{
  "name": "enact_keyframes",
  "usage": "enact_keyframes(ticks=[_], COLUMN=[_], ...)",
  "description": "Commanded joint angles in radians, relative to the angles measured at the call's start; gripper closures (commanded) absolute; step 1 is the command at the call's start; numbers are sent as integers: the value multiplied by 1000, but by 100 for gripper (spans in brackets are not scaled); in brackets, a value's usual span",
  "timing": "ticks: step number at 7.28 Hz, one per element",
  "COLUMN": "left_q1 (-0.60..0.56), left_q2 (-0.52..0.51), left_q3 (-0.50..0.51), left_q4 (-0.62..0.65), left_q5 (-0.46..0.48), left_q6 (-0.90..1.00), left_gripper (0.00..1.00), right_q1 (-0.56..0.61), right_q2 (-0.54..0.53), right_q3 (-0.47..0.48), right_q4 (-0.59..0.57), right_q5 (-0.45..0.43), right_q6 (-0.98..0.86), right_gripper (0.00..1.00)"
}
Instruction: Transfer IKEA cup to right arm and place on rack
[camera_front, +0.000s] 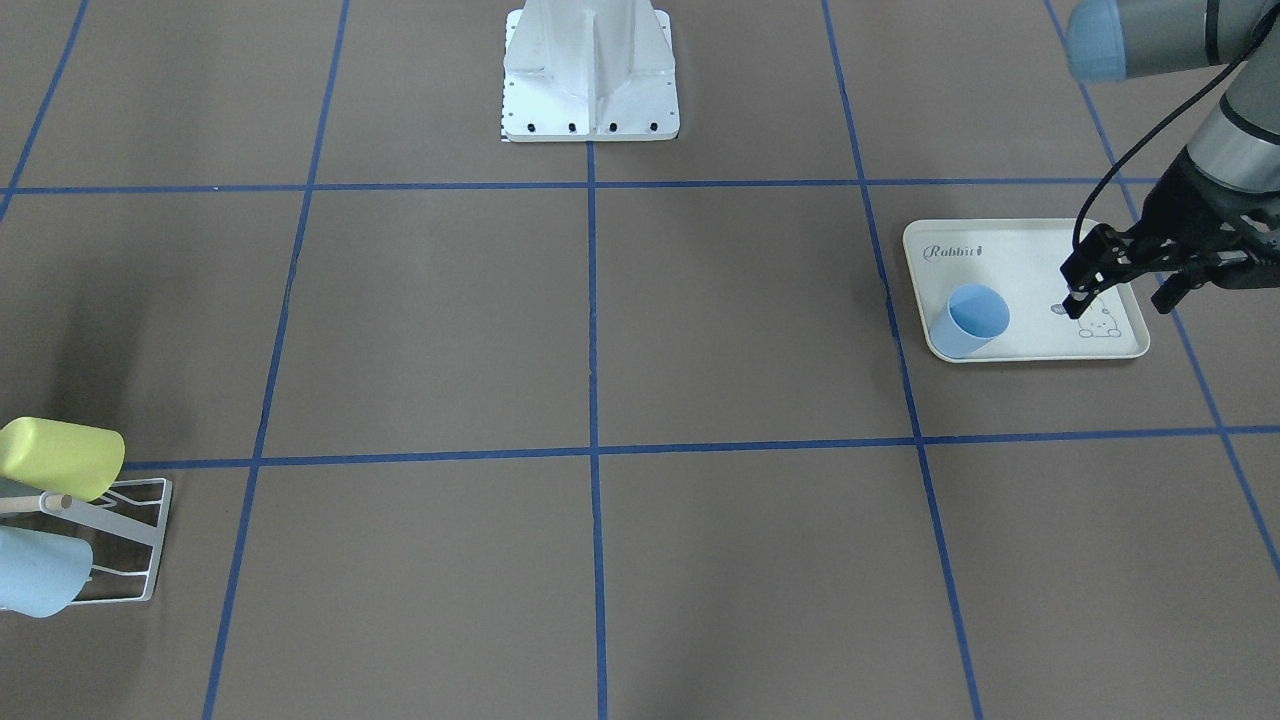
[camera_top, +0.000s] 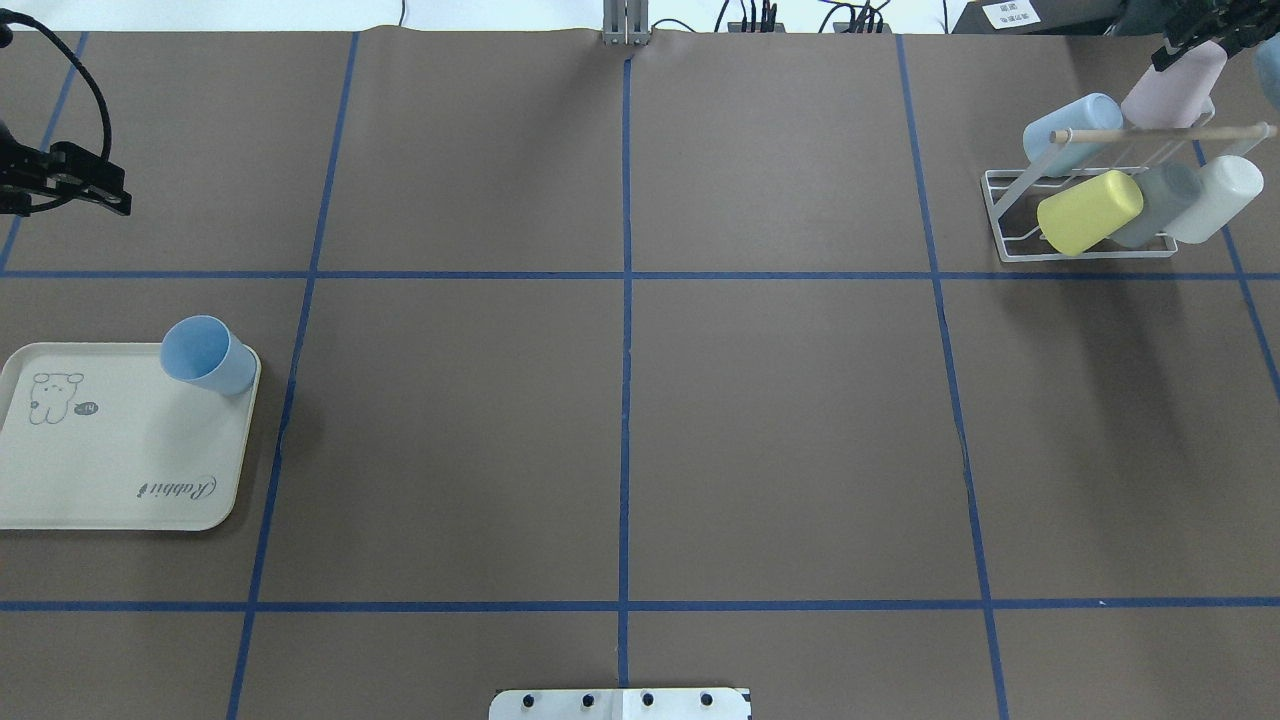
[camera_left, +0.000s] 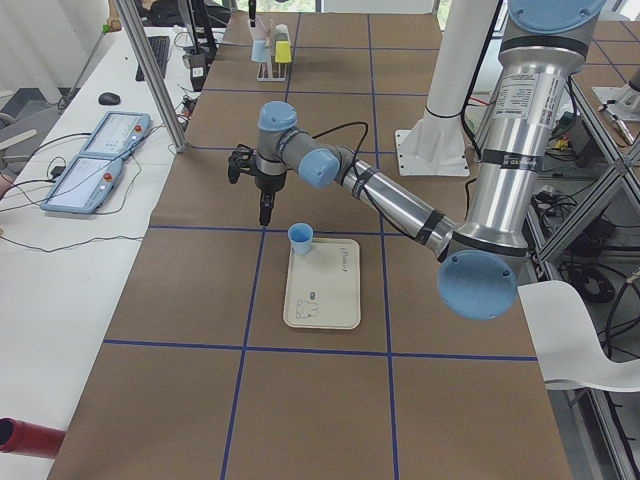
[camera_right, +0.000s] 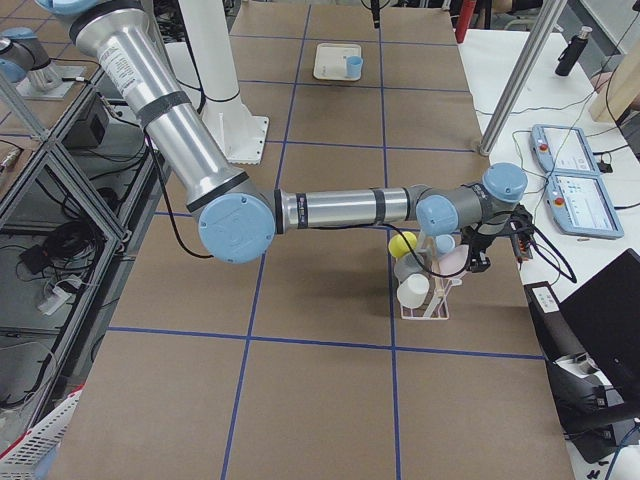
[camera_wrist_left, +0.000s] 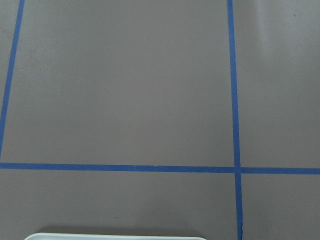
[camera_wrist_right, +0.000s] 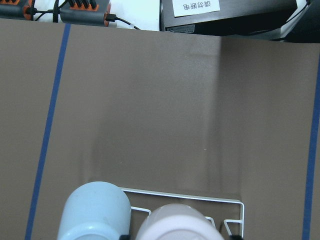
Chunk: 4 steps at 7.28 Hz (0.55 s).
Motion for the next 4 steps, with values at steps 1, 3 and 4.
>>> enact_keyframes(ticks=[1, 3, 4], left_q1=[7, 7, 8], left_q2=[-1, 5, 10], left_q3=[-2, -5, 3], left_q4=[-1, -1, -3], left_q5=[0, 2, 0], left_q6=[-9, -8, 7], left_gripper=[0, 0, 0], right_q1=[-11, -19, -19], right_q2=[-2, -8, -10], right_q3=[10, 15, 24], right_q4=[0, 2, 0], right_q5=[-1, -1, -1], right_q6=[17, 17, 19], right_gripper=[41, 5, 1])
